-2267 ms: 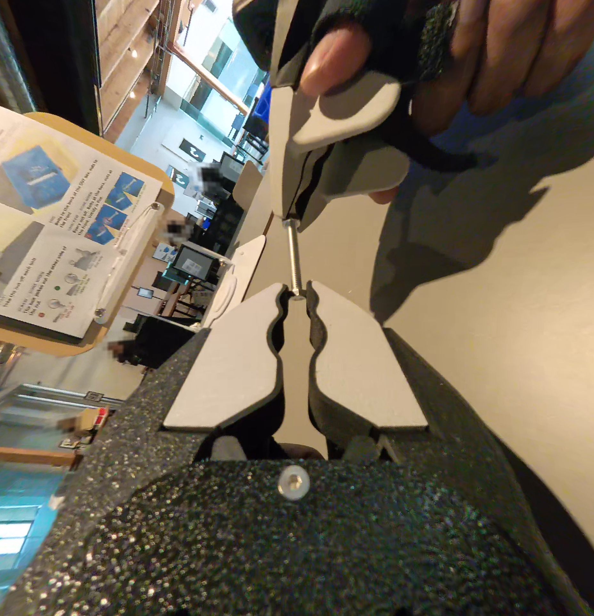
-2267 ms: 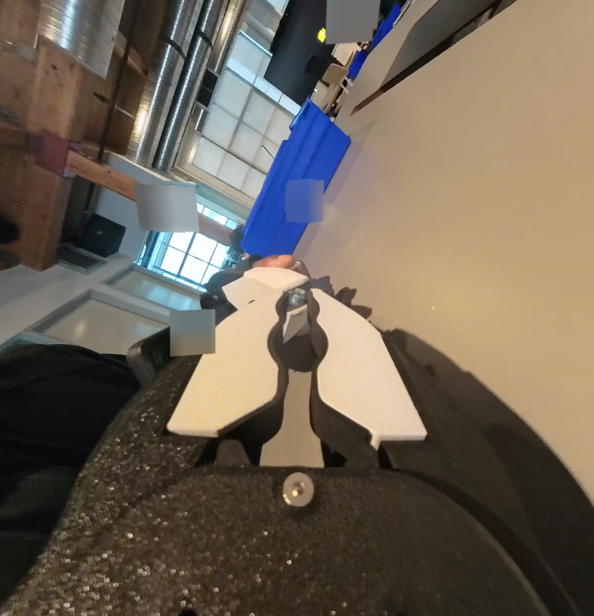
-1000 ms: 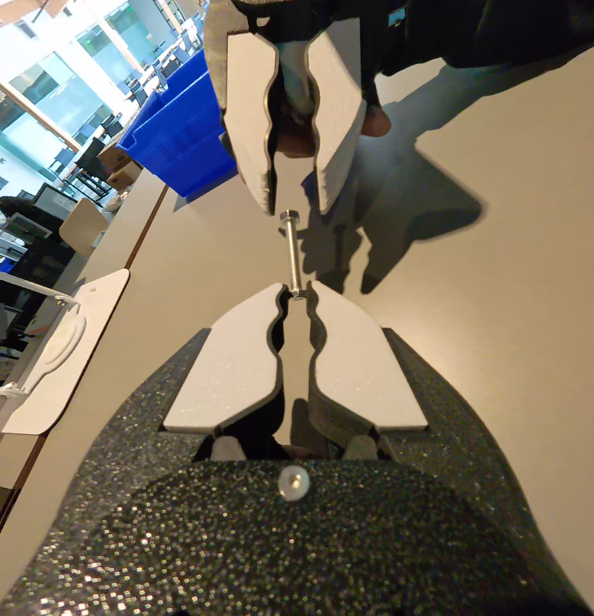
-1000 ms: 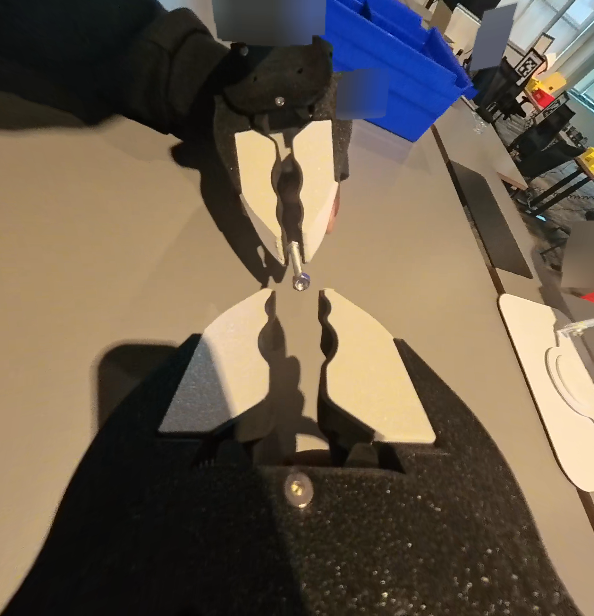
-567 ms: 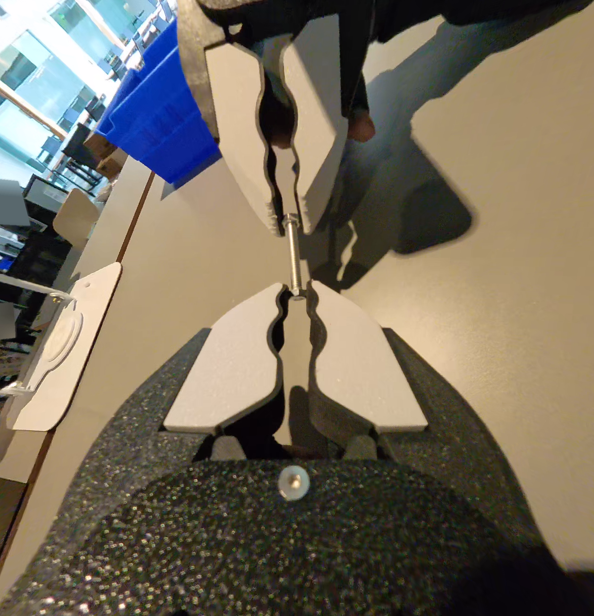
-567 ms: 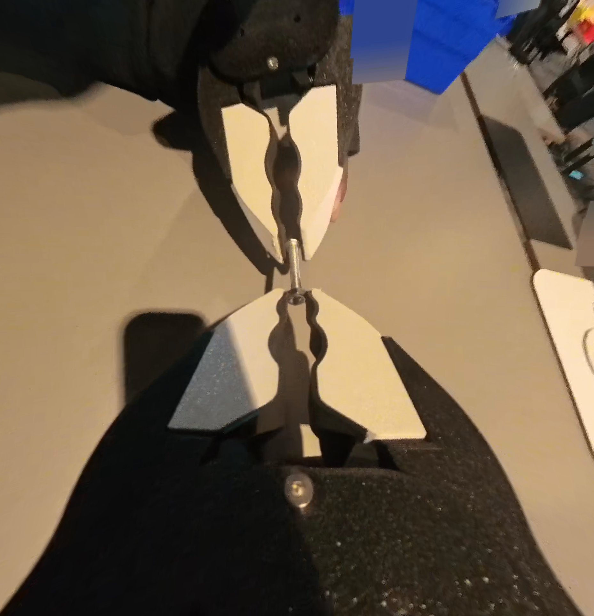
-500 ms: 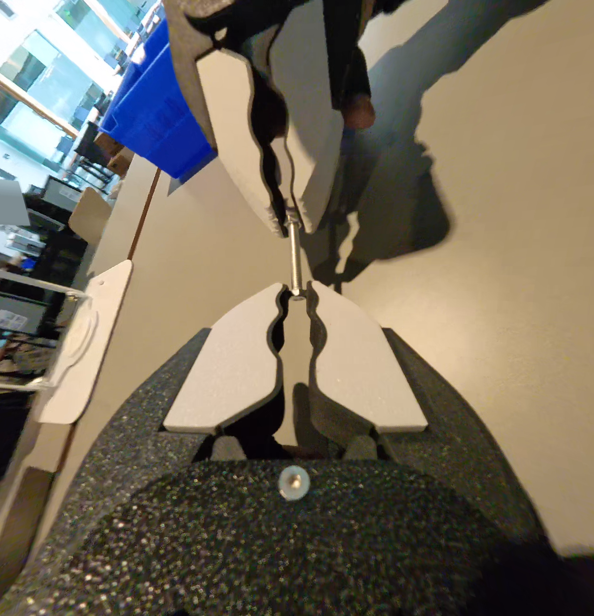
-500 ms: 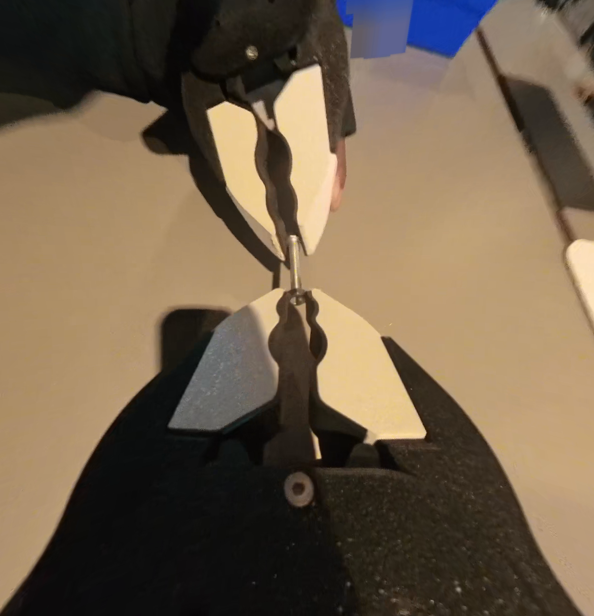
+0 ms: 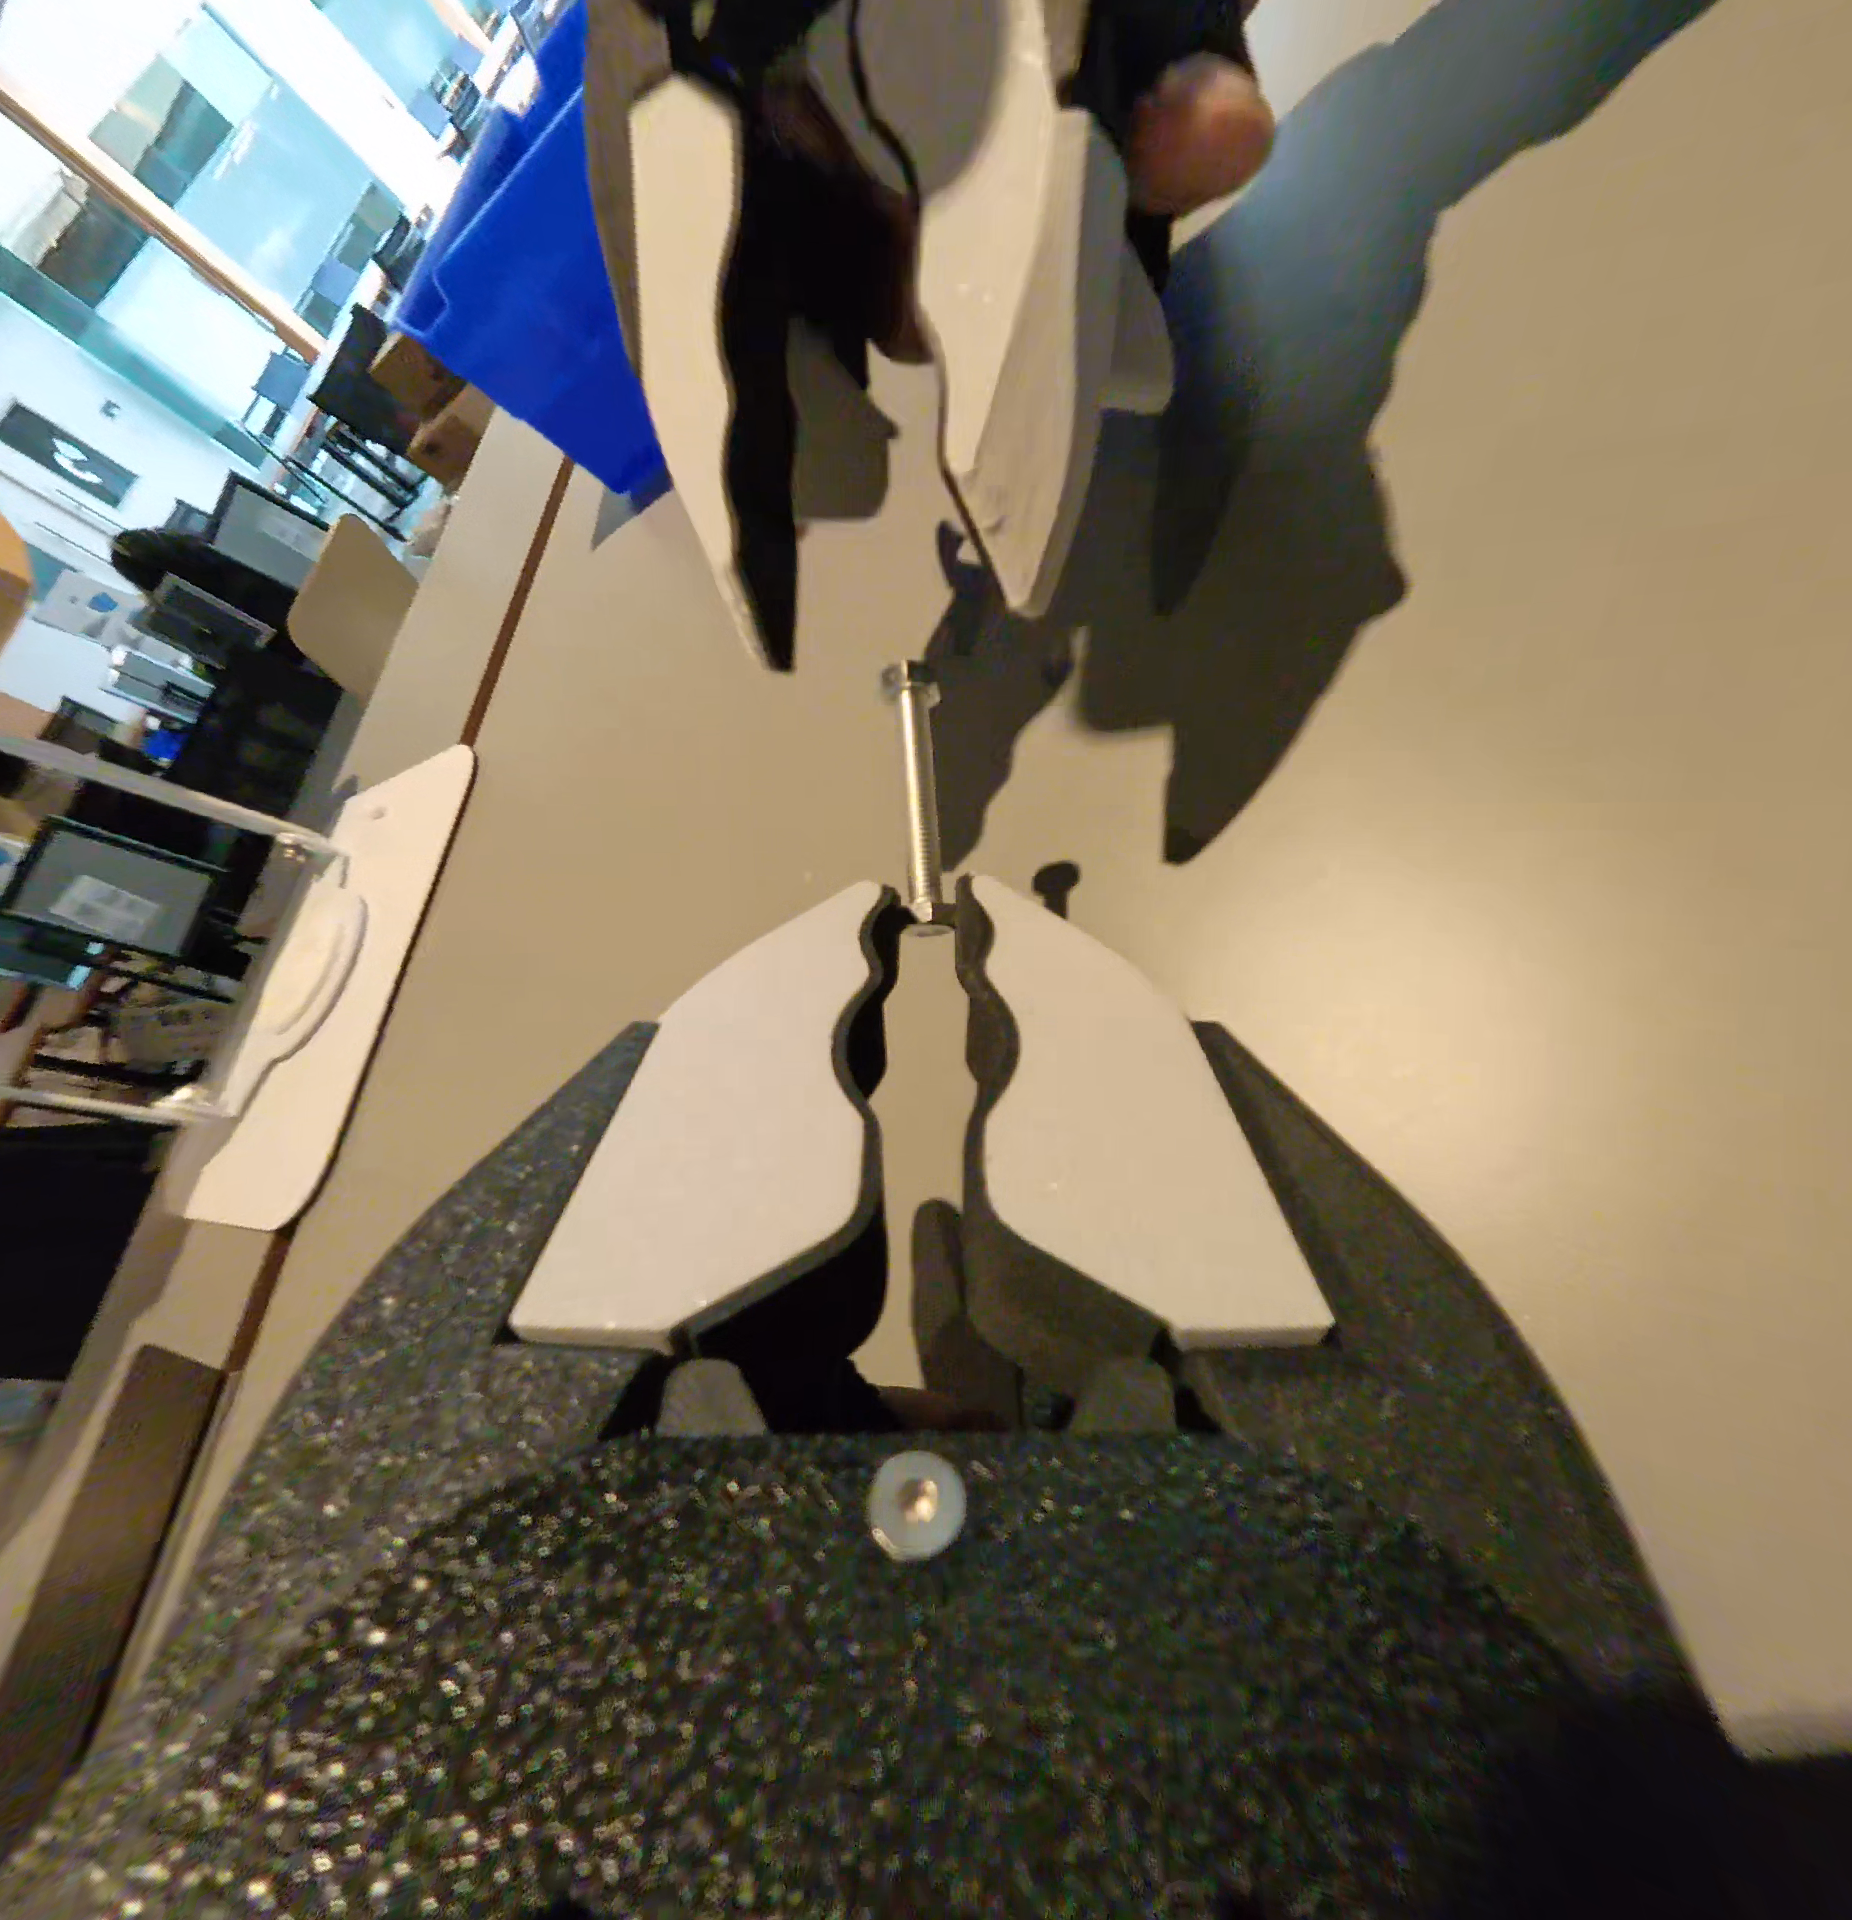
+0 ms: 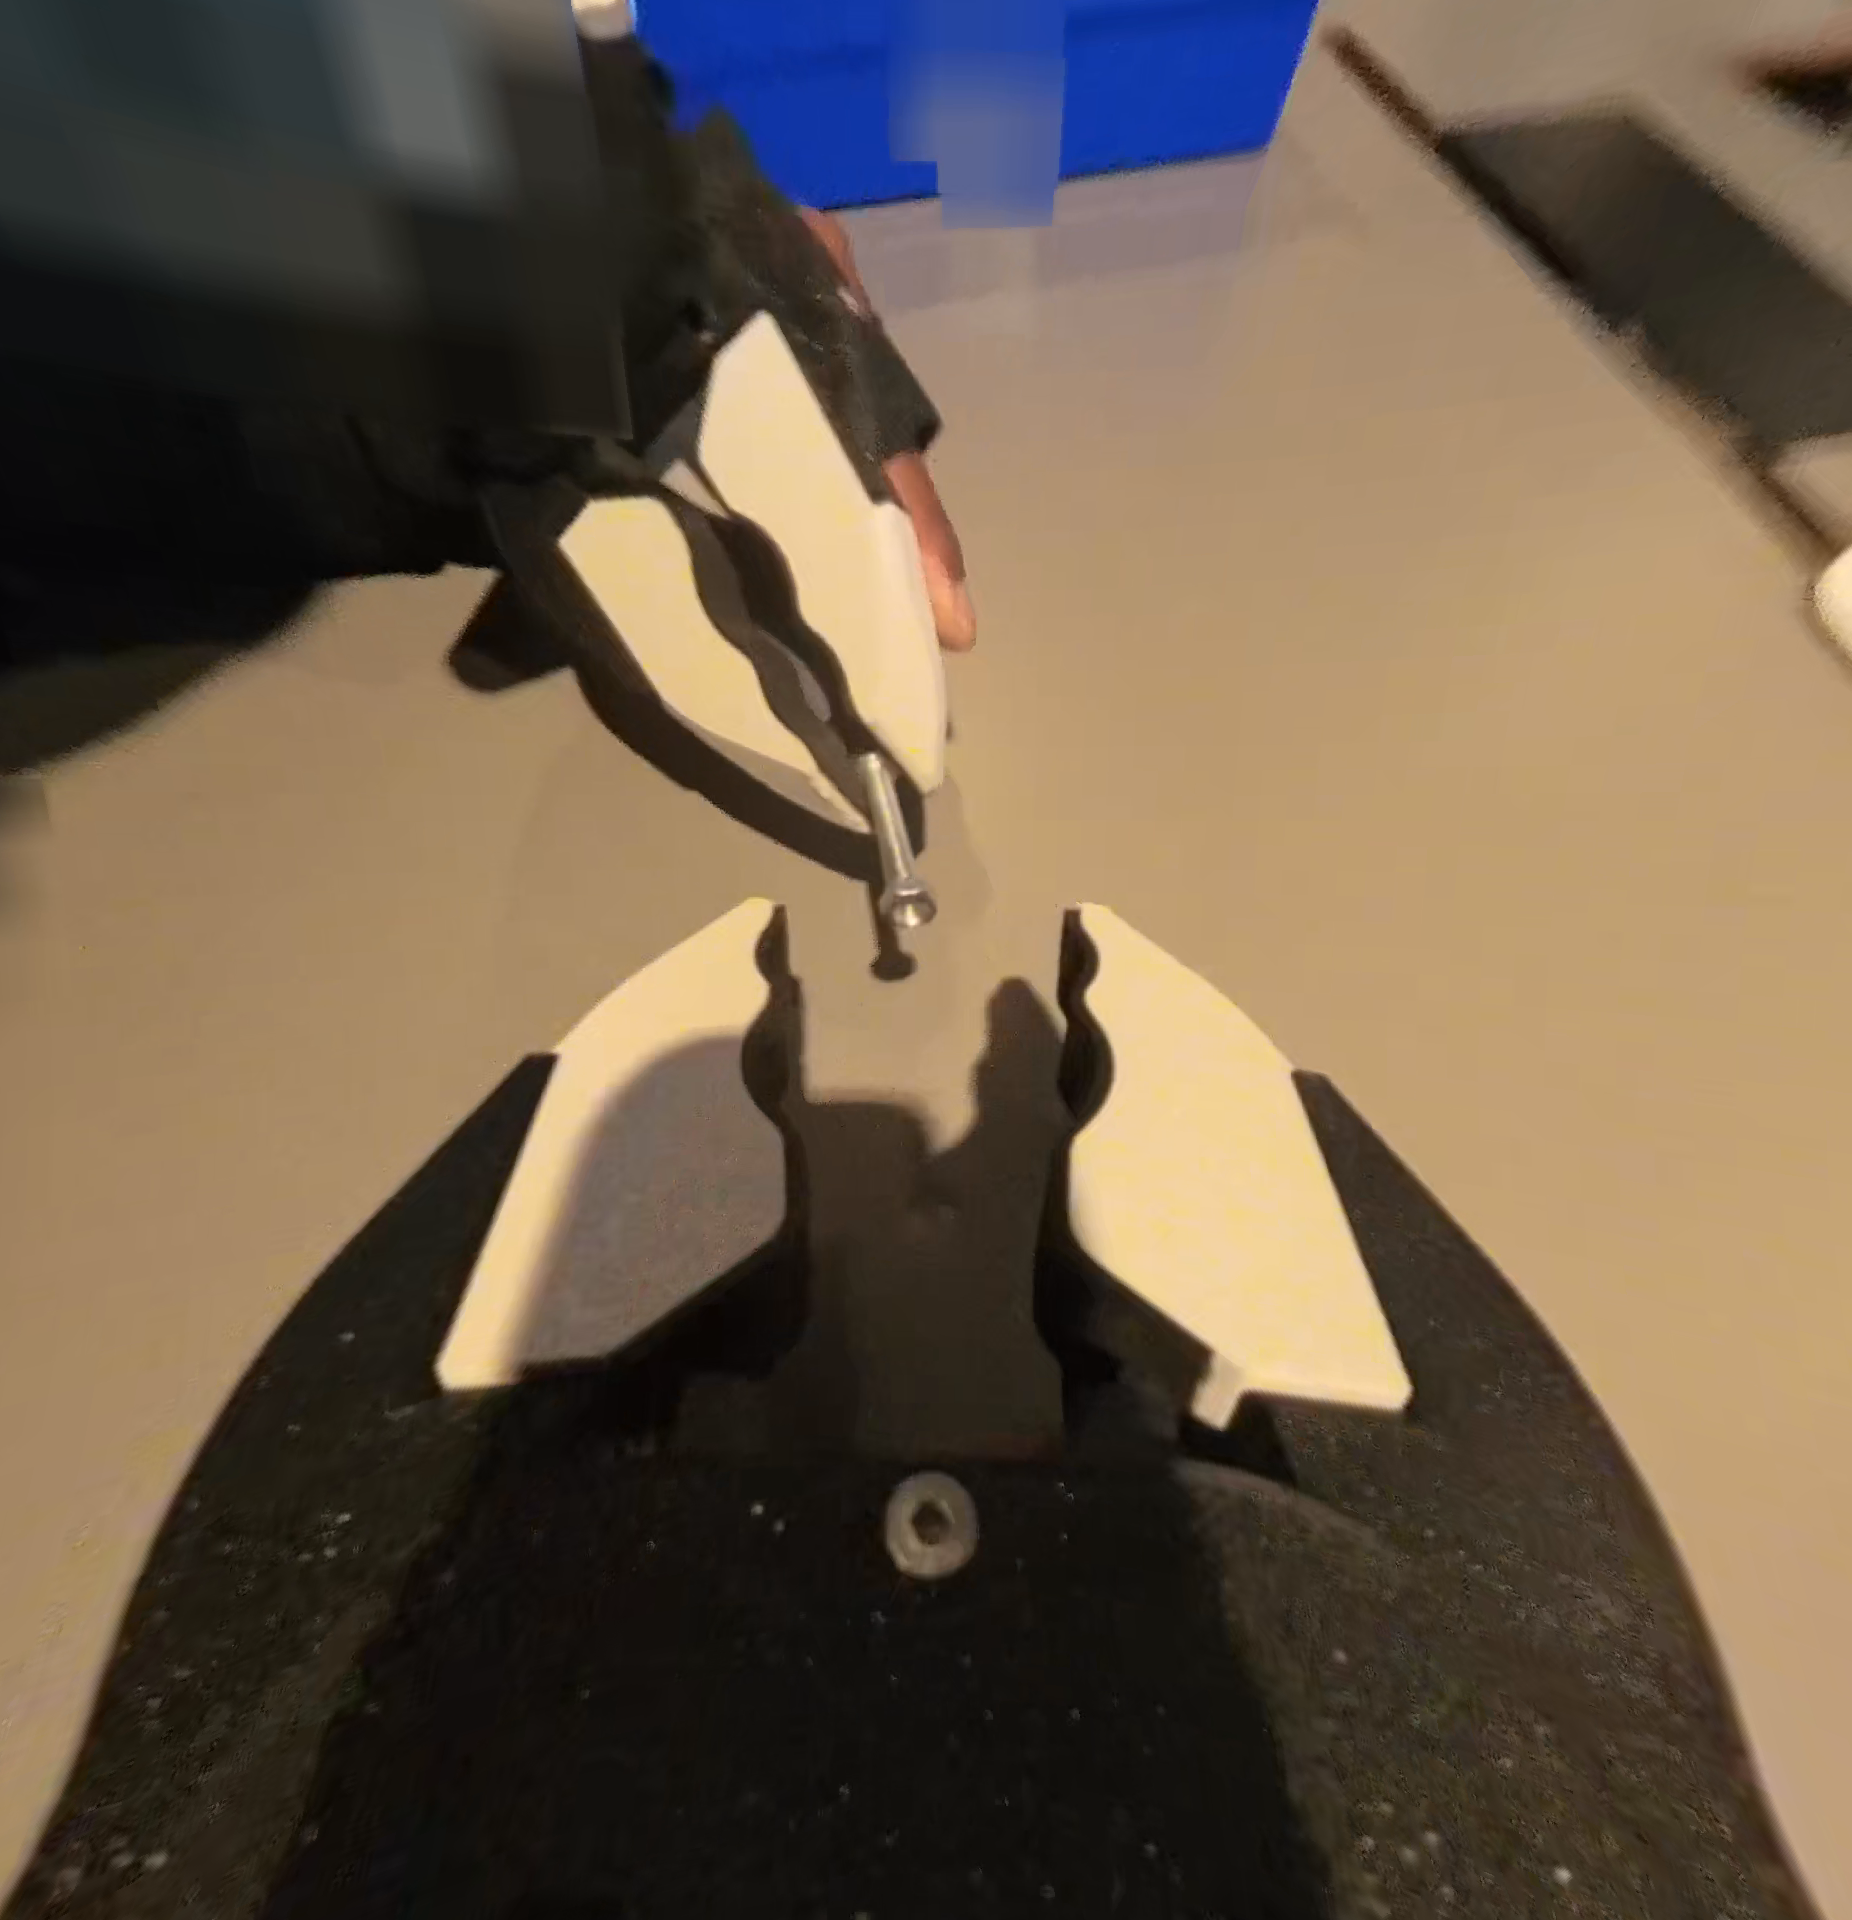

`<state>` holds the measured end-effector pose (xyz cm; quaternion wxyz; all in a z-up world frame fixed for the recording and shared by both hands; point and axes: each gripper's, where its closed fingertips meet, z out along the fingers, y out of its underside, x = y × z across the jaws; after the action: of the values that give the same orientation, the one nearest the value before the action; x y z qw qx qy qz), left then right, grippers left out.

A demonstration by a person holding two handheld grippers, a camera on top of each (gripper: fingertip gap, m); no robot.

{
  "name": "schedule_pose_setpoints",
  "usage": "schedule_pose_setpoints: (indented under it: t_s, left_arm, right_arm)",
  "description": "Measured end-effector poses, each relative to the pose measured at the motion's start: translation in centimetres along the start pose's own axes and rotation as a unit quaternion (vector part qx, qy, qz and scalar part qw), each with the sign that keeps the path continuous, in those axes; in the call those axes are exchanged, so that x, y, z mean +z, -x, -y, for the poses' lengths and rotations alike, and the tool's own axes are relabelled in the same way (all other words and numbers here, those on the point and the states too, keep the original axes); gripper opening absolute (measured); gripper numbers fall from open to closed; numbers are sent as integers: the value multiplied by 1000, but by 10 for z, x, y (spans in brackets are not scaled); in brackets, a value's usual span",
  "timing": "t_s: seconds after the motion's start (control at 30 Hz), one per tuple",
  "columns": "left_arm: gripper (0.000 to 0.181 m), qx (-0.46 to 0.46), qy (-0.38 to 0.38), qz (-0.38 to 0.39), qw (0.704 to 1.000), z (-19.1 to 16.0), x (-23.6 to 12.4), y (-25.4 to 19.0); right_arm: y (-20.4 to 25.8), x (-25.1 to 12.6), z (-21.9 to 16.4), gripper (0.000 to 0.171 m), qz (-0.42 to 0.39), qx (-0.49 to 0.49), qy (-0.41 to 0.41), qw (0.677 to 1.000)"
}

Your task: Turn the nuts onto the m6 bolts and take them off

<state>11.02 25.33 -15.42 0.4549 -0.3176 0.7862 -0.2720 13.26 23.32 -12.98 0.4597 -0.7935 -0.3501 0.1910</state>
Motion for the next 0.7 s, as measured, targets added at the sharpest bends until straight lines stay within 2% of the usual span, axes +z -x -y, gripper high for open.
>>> schedule_pose_setpoints:
  t_s: [0.1, 0.27, 0.43, 0.57, 0.7]
  left_arm:
    - [10, -26, -15, -21, 999, 3, -1, -4]
    - [10, -55, -45, -40, 997, 11, -6, -4]
    - [10, -65, -58, -52, 995, 15, -9, -5]
    - [10, -59, -57, -55, 995, 15, -9, -8]
    - [10, -20, -39, -25, 999, 11, -8, -3]
  right_arm:
    - [4, -5, 10, 42, -38, -110, -24, 993]
    - [13, -7, 14, 30, -43, -178, -37, 982]
    - [16, -2, 11, 25, -45, -199, -27, 979]
    - [16, 4, 7, 11, -45, -195, -13, 980]
    - [11, 9, 0, 10, -24, -98, 17, 995]
